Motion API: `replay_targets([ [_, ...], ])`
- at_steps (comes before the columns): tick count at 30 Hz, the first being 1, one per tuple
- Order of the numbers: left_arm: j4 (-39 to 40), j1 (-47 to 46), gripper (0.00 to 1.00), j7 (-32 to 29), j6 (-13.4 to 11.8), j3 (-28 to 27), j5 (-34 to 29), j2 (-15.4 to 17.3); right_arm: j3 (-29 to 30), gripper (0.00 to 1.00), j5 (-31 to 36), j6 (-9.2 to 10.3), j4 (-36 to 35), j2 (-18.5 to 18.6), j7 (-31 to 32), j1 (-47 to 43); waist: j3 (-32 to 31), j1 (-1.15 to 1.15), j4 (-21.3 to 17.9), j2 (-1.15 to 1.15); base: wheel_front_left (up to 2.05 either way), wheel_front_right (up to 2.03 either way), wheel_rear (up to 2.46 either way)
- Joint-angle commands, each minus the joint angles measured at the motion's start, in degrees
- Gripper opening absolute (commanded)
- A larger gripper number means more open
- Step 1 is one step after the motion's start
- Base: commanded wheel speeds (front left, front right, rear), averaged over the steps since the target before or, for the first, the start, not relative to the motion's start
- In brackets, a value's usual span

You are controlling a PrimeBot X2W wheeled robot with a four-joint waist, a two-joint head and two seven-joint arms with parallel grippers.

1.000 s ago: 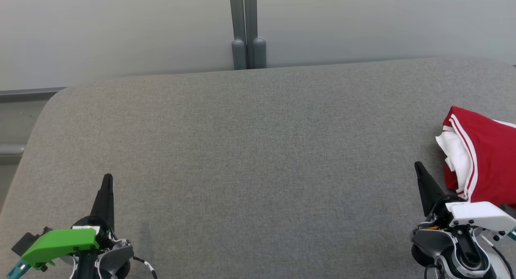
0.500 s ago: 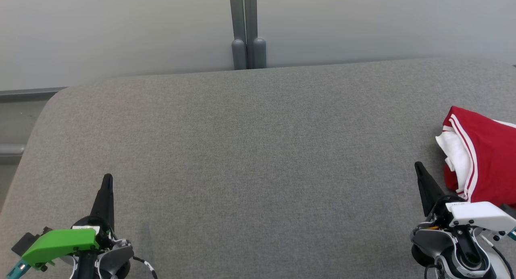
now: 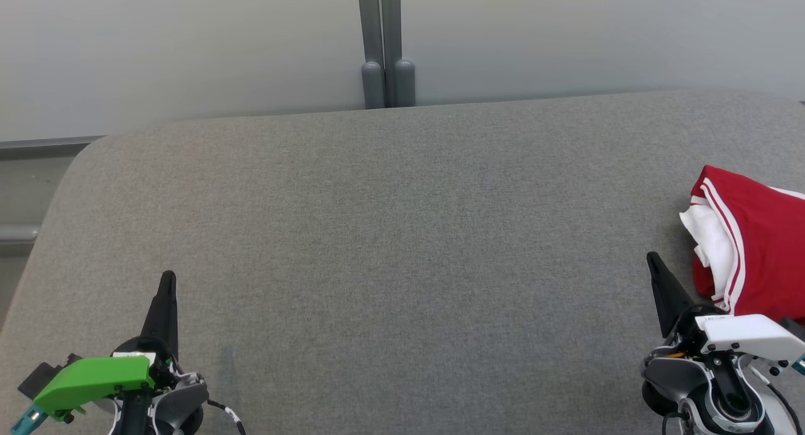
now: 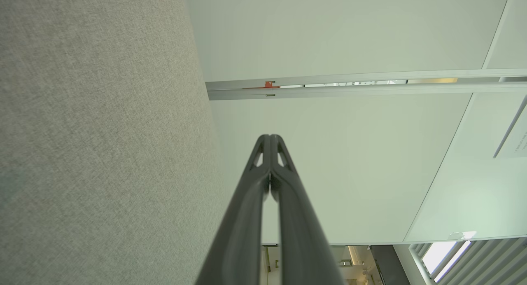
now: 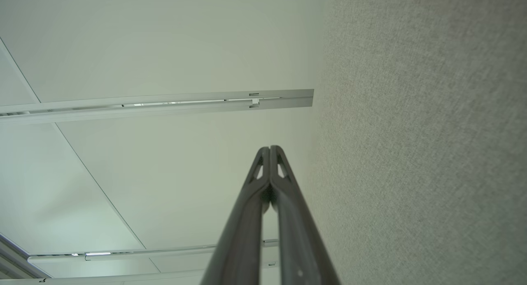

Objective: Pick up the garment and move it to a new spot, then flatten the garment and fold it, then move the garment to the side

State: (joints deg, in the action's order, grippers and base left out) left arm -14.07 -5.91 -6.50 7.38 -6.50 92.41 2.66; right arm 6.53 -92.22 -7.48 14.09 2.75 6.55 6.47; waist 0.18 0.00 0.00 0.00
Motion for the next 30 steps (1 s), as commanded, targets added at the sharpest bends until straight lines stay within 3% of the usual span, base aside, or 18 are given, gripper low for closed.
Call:
replay_targets([
  [1, 0.13, -0.65, 0.00, -0.26, 0.33, -0.17, 0.03, 0.39, 0.11, 0.00, -0.37, -0.02, -0.33, 0.24, 0.19, -0.54, 0.00, 0.00, 0.00, 0.00, 0.00, 0.00, 0.00],
  [30, 0.13, -0.65, 0.00, -0.25, 0.33, -0.17, 0.04, 0.40, 0.10, 0.00, -0.38, -0.02, -0.33, 0.24, 0.18, -0.54, 0.00, 0.00, 0.00, 0.00, 0.00, 0.00, 0.00],
])
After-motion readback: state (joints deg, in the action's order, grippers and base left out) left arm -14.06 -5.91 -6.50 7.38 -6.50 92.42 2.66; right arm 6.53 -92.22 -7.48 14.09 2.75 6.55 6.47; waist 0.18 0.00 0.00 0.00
